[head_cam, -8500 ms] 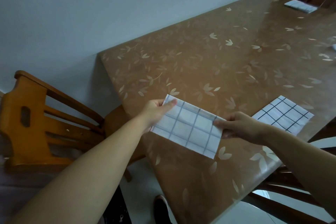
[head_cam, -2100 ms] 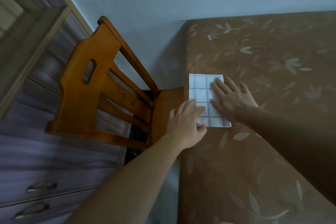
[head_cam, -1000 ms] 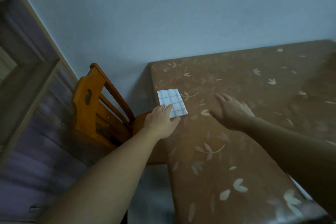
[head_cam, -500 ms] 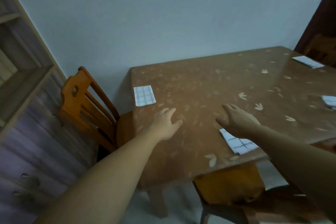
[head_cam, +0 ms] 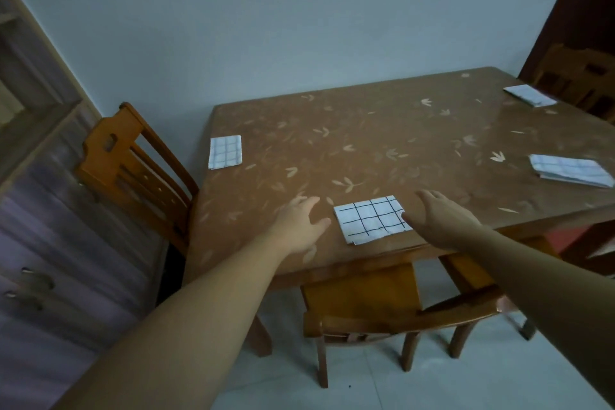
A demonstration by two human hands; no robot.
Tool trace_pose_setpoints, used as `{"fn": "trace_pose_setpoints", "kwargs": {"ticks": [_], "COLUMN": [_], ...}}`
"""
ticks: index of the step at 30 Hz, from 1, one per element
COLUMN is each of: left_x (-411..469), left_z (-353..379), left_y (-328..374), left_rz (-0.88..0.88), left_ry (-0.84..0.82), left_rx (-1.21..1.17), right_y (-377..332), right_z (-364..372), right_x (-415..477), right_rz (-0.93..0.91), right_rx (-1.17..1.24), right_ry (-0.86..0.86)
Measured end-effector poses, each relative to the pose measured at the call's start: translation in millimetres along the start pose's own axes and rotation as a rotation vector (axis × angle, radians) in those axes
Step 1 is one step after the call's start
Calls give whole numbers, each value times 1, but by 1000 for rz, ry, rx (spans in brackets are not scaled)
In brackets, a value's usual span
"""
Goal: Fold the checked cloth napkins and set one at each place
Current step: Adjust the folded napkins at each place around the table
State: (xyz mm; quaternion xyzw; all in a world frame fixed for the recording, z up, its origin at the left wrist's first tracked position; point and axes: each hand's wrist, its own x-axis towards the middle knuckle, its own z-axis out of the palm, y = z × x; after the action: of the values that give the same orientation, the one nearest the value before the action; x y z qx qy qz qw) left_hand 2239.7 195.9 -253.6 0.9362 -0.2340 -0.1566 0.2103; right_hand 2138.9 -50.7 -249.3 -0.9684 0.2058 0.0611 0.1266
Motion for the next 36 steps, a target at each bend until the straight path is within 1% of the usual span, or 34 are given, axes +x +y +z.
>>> {"fn": "trace_pose_setpoints", "kwargs": {"ticks": [3, 5, 11, 16, 20, 22, 25, 28, 36], "left_x": [30, 52, 85, 106, 114, 114, 111, 108, 103], "left_z": [23, 43, 101, 134, 153, 162, 170, 172, 168], "left_y": [9, 14, 30, 41, 48, 50, 48, 42, 18], "left_rz": [-5, -36, -247, -526, -642, -638, -597, -579, -524], "left_ry": [-25, -48, -105, -36, 37, 71, 127, 160, 220], "left_rx": [-27, -60, -135, -187, -223, -210, -164, -94, -100], "right_y": [18, 34, 69, 86, 93, 96, 96, 94, 79], "right_z": [11, 22, 53, 78, 93, 97, 100, 100, 108], "right_x": [21, 39, 83, 119, 136, 141, 149, 154, 149], "right_rz": [2, 36, 77, 115, 137, 130, 97, 114, 137], "right_rx": [-15, -6, 93, 230, 345, 363, 365, 406, 473], "right_ry": [-37, -73, -193, -232, -224, -217, -250, -265, -248]}}
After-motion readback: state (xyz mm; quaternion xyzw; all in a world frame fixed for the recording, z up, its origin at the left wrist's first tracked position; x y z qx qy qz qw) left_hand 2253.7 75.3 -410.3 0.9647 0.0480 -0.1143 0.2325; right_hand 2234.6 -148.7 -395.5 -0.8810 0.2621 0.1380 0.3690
